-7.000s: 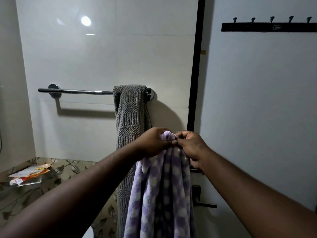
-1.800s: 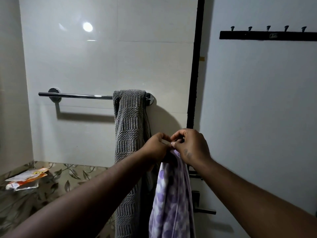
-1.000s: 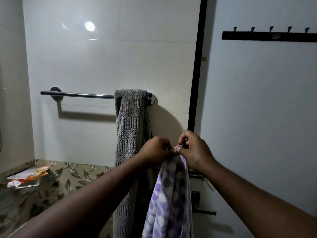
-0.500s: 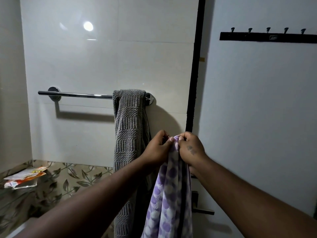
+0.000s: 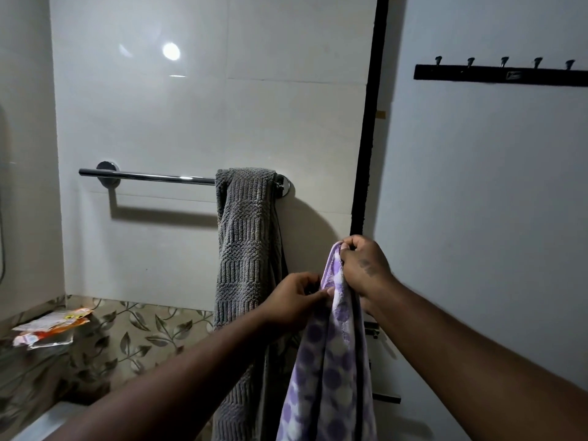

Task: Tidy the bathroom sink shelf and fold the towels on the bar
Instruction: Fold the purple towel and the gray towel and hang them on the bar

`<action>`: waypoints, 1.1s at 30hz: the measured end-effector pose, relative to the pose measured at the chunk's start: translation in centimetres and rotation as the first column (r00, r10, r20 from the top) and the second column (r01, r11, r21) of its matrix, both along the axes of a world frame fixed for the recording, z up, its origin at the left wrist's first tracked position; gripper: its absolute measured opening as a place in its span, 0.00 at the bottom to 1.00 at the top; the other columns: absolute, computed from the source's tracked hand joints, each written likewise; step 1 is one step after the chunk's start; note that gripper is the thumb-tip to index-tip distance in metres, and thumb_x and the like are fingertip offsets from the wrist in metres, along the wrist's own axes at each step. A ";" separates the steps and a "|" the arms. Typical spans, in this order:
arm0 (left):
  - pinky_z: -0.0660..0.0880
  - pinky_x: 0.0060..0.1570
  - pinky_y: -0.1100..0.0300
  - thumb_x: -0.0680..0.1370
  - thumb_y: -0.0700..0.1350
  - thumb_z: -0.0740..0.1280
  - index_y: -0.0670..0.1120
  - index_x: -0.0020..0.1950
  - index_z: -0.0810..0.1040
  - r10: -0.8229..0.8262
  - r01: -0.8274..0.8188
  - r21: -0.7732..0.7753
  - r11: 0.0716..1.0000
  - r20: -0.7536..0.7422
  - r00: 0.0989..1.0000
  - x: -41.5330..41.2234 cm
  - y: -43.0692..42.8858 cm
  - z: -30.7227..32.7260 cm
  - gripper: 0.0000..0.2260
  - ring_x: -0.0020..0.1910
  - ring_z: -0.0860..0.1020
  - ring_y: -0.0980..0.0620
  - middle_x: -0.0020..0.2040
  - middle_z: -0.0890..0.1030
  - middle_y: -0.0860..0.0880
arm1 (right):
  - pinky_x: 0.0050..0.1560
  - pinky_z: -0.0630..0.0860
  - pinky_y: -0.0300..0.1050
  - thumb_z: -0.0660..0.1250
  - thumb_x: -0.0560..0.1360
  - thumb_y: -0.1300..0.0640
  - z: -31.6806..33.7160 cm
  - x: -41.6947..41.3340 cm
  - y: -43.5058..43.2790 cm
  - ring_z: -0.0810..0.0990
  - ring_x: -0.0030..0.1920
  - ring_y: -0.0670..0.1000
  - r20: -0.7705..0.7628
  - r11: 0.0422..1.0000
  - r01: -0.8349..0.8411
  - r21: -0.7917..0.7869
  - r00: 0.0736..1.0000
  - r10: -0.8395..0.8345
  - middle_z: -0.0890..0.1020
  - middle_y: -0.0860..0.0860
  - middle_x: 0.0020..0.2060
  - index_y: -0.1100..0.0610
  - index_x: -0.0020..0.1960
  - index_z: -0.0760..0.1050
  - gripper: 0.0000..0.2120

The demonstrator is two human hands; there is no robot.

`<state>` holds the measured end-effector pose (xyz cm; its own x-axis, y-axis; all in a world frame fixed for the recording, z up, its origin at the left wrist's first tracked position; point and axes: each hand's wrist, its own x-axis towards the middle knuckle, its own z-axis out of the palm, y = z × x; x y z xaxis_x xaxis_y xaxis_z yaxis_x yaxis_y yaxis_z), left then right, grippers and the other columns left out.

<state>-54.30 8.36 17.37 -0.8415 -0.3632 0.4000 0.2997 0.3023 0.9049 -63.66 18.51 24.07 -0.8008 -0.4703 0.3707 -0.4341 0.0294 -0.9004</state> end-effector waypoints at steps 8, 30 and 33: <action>0.80 0.55 0.42 0.77 0.38 0.73 0.28 0.55 0.82 -0.034 0.012 0.188 0.982 0.119 0.992 1.2 -0.6 -1.3 0.13 0.48 0.81 0.40 0.52 0.83 0.29 | 0.49 0.83 0.57 0.56 0.77 0.67 0.8 -0.9 0.5 0.81 0.39 0.57 0.246 0.991 -0.006 -0.137 0.968 0.040 0.82 0.60 0.39 0.57 0.39 0.78 0.15; 0.70 0.48 0.46 0.82 0.44 0.69 0.34 0.53 0.78 0.080 -0.086 0.049 0.995 0.114 0.990 1.4 -2.0 0.5 0.12 0.47 0.74 0.41 0.45 0.78 0.37 | 0.37 0.75 0.44 0.67 0.80 0.52 -1.2 -2.5 1.0 0.77 0.30 0.45 -0.349 0.986 -0.084 0.143 0.928 0.129 0.78 0.47 0.32 0.51 0.39 0.78 0.12; 0.73 0.43 0.53 0.79 0.43 0.72 0.39 0.49 0.77 0.082 -0.087 0.085 0.993 0.064 0.995 2.0 -2.4 1.3 0.08 0.44 0.75 0.43 0.43 0.78 0.38 | 0.29 0.76 0.44 0.66 0.81 0.53 -1.4 -2.4 0.8 0.75 0.27 0.47 -0.175 0.990 -0.132 0.051 0.975 0.139 0.80 0.52 0.38 0.54 0.45 0.78 0.08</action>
<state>-52.26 5.99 18.66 -0.8276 -0.4657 0.3132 0.2209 0.2428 0.9446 -66.08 19.30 22.66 -0.6514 -0.5867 0.4811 -0.5896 -0.0077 -0.8077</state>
